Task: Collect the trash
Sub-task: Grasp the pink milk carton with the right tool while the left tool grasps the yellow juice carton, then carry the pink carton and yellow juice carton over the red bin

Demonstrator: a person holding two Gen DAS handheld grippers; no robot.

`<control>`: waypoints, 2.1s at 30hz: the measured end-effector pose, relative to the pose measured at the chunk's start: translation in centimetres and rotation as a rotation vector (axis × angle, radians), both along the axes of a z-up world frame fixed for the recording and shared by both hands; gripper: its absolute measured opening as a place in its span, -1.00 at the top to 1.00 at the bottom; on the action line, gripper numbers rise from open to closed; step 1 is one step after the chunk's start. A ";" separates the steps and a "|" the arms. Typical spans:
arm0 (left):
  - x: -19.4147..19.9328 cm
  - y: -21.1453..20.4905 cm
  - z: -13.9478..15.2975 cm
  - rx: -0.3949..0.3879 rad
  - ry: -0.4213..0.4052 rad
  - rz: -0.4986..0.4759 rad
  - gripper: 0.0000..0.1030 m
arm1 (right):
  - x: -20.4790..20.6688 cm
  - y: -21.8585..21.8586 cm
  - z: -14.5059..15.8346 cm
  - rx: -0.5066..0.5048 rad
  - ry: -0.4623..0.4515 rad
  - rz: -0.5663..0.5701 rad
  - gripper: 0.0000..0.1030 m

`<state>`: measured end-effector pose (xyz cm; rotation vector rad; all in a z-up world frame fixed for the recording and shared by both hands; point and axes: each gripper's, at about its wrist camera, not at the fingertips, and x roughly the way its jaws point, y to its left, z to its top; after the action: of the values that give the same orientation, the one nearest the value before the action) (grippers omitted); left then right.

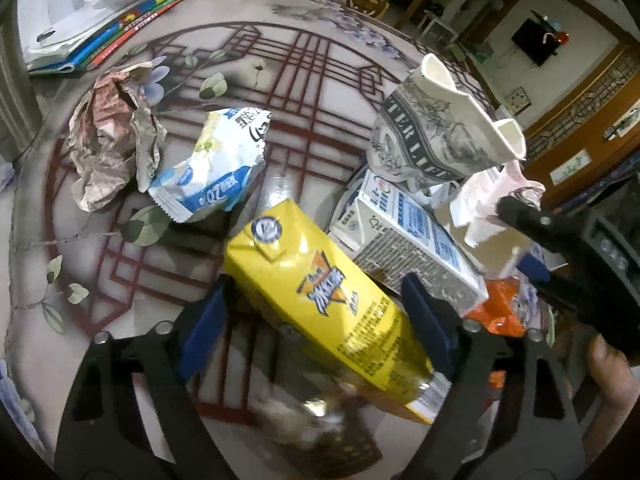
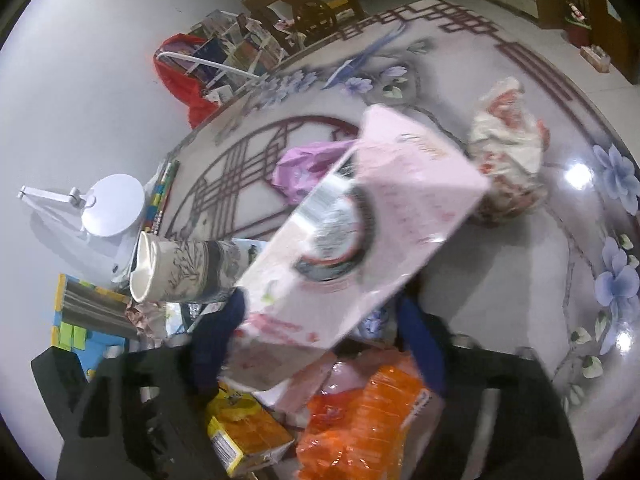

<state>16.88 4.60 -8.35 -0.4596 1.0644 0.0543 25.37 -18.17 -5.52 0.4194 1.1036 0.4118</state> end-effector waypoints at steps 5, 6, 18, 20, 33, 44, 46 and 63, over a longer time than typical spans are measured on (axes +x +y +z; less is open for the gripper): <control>-0.2 -0.3 0.7 -0.006 -0.016 -0.029 -0.08 | -0.4 0.0 0.9 0.007 -0.022 0.032 0.26; -0.3 -0.3 0.9 -0.004 -0.016 -0.031 -0.02 | -0.4 0.1 1.0 0.002 -0.027 0.036 0.28; -1.9 0.0 3.7 0.066 -0.119 -0.002 0.21 | -3.1 -1.6 4.0 -0.043 -0.122 0.052 0.37; -2.3 0.0 4.4 0.083 -0.145 -0.002 0.21 | -3.6 -2.0 4.7 -0.049 -0.135 0.051 0.37; -4.8 -1.8 8.8 0.213 -0.288 -0.070 0.21 | -8.3 -3.9 8.7 -0.103 -0.240 0.048 0.37; -7.4 -5.9 11.8 0.256 -0.351 -0.216 0.21 | -12.6 -9.0 10.9 -0.083 -0.285 -0.009 0.37; -7.9 -6.8 12.1 0.258 -0.353 -0.245 0.21 | -13.3 -10.1 11.1 -0.086 -0.289 -0.025 0.37; -7.6 -19.7 13.1 0.239 -0.369 -0.493 0.21 | -17.6 -23.0 11.2 -0.097 -0.297 -0.230 0.37</control>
<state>9.31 -15.08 4.71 0.0196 0.7694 -0.3263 7.81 -41.14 5.67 0.3807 0.7733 0.2073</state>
